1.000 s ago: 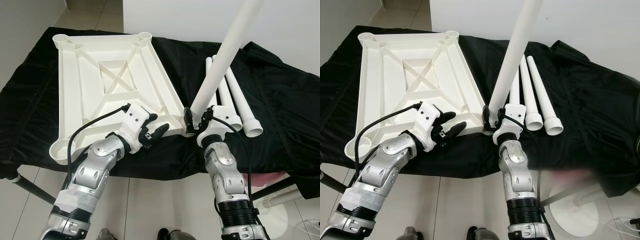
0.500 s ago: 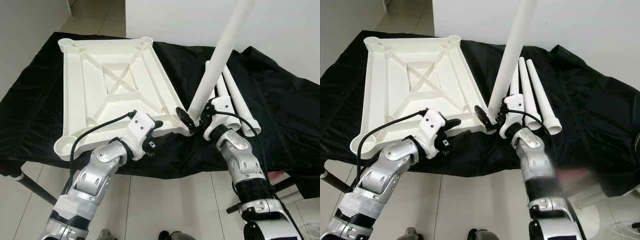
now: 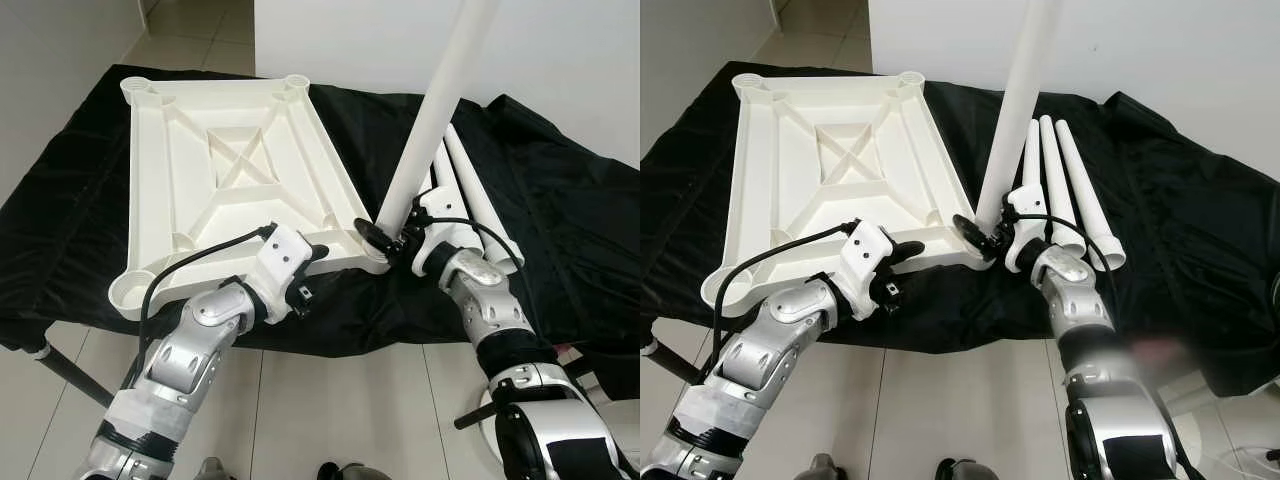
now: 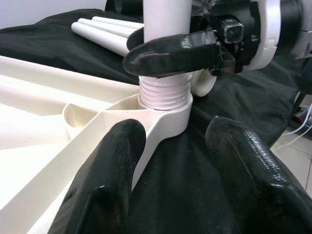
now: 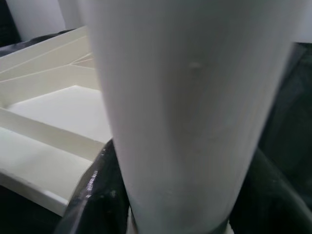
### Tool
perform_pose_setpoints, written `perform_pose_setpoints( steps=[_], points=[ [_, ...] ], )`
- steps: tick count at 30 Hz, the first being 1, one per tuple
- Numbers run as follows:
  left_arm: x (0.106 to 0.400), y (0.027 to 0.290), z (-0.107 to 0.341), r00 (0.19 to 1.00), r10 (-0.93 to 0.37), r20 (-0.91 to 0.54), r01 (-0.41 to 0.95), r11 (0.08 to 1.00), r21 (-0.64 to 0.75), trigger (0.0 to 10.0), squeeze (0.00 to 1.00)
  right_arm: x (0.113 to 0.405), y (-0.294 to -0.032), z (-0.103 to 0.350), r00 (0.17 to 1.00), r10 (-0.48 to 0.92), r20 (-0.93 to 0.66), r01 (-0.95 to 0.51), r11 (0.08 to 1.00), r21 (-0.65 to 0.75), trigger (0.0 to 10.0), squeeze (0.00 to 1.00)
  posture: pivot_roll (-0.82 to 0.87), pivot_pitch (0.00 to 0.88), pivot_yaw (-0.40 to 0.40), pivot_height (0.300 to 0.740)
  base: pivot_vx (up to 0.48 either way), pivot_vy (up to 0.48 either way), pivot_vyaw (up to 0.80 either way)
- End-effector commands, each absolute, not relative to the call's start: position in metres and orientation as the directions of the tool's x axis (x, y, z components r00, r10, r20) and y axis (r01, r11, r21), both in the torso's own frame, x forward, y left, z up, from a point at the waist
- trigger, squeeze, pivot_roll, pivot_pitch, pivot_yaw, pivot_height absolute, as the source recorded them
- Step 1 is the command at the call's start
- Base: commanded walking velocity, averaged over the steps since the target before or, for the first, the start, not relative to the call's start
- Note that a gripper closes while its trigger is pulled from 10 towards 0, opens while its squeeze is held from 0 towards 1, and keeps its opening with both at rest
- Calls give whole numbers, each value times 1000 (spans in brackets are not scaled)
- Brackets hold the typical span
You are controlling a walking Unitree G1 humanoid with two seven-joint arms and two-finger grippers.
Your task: Building children table
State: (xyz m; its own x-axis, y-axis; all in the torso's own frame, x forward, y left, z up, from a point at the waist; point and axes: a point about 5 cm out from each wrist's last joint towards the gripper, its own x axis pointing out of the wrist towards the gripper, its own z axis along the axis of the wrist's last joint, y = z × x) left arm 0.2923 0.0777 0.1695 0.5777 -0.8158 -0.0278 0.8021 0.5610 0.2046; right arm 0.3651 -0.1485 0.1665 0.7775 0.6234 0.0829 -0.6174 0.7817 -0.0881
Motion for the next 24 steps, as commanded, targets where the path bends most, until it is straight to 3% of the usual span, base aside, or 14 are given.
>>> perform_pose_setpoints(
  steps=[1,10,11,24],
  points=[
    [285,71,170,475,-879,-47,866,458,202,10000,0,362,-150,153,780,624,37,-621,781,-65,0,0,51,73,-68,740,0,0,0],
    [285,71,169,476,-878,-49,866,458,201,10000,0,355,-147,141,797,602,55,-603,798,8,0,0,47,77,-66,740,0,0,0],
    [285,71,169,475,-879,-51,867,457,200,10000,0,355,-145,139,814,578,57,-580,815,13,10000,0,36,78,-67,740,0,0,0],
    [293,82,168,503,-862,-66,852,481,208,10000,0,353,-132,139,962,269,57,-273,956,105,10000,0,37,69,-81,740,0,0,0]
  ],
)
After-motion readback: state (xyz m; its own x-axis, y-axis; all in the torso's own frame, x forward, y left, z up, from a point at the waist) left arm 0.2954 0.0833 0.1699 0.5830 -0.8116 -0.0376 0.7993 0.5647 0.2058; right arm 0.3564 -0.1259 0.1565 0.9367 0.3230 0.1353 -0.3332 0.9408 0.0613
